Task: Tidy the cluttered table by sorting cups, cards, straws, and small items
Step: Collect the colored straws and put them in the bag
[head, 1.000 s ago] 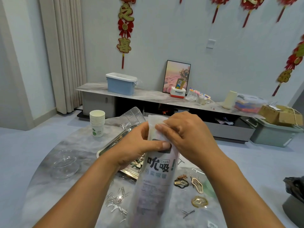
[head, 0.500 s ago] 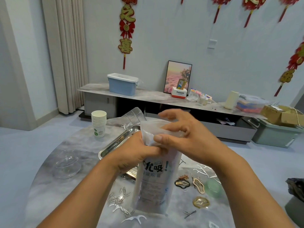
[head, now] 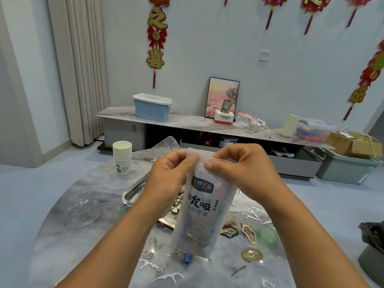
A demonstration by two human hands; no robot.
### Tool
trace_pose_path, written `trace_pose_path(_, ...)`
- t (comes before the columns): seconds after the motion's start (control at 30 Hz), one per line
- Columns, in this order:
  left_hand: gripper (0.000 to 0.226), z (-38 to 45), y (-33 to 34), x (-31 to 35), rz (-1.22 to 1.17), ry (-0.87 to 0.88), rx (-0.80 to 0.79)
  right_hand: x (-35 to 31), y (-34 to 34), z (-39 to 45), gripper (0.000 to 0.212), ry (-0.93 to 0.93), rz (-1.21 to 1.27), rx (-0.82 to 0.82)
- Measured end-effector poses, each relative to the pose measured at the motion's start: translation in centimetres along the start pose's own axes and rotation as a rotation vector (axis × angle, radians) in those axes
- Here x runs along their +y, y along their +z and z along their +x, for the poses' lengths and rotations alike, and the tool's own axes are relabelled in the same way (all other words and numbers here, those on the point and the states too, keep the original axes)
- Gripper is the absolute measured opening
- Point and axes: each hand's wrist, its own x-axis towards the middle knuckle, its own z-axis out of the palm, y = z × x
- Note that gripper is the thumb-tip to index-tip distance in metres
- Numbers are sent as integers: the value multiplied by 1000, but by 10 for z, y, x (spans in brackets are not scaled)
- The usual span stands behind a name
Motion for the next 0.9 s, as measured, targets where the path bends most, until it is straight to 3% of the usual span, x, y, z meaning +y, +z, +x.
trace_pose_path(0.13,11,-2,2,0,0,12,16,-2,3,1,23,-12,-3,41)
trace_pose_path(0.2,6,-3,4,0,14,31,-5,-3,4,1,16,-21,-25,34)
trace_pose_path(0.4,14,-4,7,2,95,100,-27,-12,1,0,11,2,8,-24)
trace_pose_path(0.6,13,-6,16,-1,113,182,57,-13,11,1,13,32,-10,56)
trace_pose_path(0.9,14,0,17,-5,37,230,308,-8,-3,1,13,50,-39,-46)
